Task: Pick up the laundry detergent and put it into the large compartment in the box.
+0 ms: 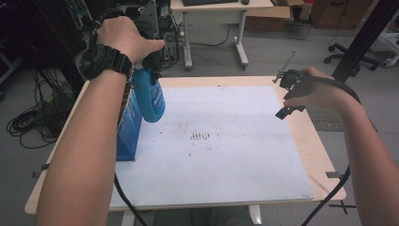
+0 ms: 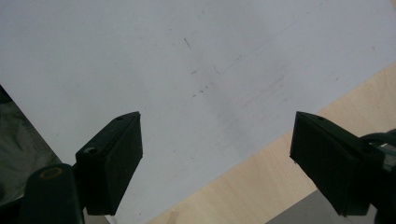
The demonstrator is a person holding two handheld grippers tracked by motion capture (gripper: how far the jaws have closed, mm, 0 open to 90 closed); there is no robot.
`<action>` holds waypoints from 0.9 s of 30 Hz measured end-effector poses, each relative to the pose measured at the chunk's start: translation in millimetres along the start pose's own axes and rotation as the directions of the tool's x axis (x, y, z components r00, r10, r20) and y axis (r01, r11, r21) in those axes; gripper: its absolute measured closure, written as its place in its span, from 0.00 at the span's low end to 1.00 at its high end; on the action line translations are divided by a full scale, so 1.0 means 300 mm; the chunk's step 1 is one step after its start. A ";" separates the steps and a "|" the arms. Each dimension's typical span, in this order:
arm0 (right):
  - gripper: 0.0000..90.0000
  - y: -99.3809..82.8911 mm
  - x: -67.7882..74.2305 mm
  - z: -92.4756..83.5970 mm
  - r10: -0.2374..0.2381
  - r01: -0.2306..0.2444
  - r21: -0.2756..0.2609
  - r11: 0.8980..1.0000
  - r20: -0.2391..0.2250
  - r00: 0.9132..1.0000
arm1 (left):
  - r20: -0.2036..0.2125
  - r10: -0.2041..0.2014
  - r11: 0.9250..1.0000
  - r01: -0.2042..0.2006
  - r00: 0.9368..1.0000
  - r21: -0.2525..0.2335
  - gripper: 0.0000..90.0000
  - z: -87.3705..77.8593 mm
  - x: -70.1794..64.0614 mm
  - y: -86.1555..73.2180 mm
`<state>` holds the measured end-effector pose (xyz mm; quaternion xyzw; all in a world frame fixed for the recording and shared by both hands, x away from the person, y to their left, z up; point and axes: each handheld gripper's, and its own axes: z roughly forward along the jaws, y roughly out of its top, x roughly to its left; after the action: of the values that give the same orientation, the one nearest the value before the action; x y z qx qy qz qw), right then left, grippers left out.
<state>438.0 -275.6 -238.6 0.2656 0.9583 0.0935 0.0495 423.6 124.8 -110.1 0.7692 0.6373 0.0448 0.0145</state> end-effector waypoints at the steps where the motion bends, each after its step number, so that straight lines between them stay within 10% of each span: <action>1: 0.19 0.002 0.000 0.004 0.001 -0.001 0.002 1.000 -0.003 1.000 | 0.001 -0.007 1.000 0.007 1.000 -0.002 0.42 0.002 0.009 -0.001; 27: 0.19 0.014 -0.019 0.034 0.024 -0.023 0.027 0.999 -0.010 1.000 | -0.034 -0.122 0.993 0.122 0.992 0.000 0.42 -0.019 0.257 -0.038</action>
<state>446.3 -273.5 -247.6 0.2770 0.9565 0.0827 0.0399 426.2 202.5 -101.3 0.7281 0.6831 0.0560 0.0057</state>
